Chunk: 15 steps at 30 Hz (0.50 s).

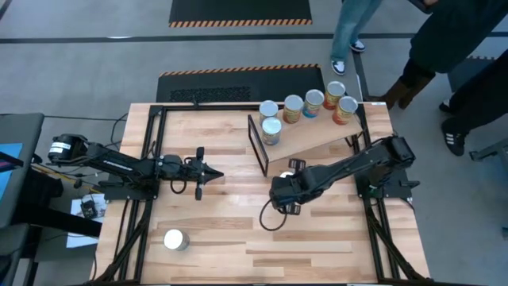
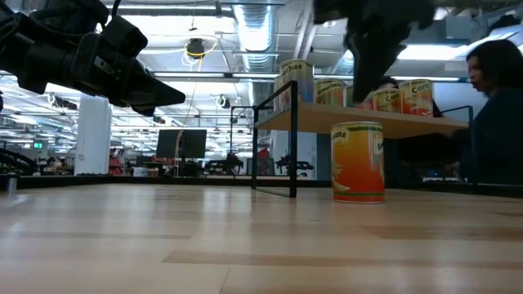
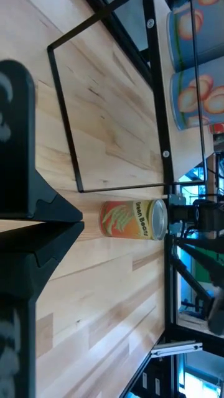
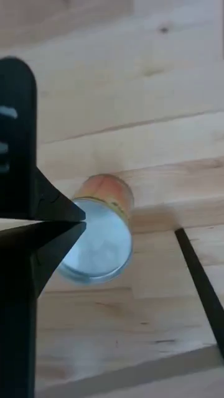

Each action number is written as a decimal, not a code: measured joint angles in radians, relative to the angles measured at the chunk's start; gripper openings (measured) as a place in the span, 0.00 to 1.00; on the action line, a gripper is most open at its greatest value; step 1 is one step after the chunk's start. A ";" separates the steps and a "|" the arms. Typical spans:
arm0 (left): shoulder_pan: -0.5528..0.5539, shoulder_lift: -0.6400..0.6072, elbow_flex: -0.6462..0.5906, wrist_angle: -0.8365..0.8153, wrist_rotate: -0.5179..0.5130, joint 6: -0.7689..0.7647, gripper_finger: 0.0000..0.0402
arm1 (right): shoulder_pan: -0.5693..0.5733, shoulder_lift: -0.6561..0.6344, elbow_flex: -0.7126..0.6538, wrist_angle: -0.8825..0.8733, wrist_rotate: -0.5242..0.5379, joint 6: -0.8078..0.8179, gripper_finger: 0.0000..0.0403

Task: Pick and place cans onto a shelf
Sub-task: Put the canned green beans aligned with the other canned green beans on the shelf

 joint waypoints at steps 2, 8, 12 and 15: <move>0.000 0.000 0.000 0.000 0.000 -0.003 0.00 | 0.010 -0.023 0.000 -0.005 0.004 0.013 0.05; 0.000 0.000 0.000 0.000 0.000 -0.009 0.00 | -0.005 -0.042 0.002 0.006 0.007 0.208 0.11; 0.000 0.000 0.000 0.000 0.000 -0.013 0.00 | -0.030 -0.016 0.002 0.039 -0.007 0.299 0.23; 0.000 0.000 0.000 0.000 0.000 -0.014 0.00 | -0.053 0.013 0.003 0.049 -0.020 0.364 0.31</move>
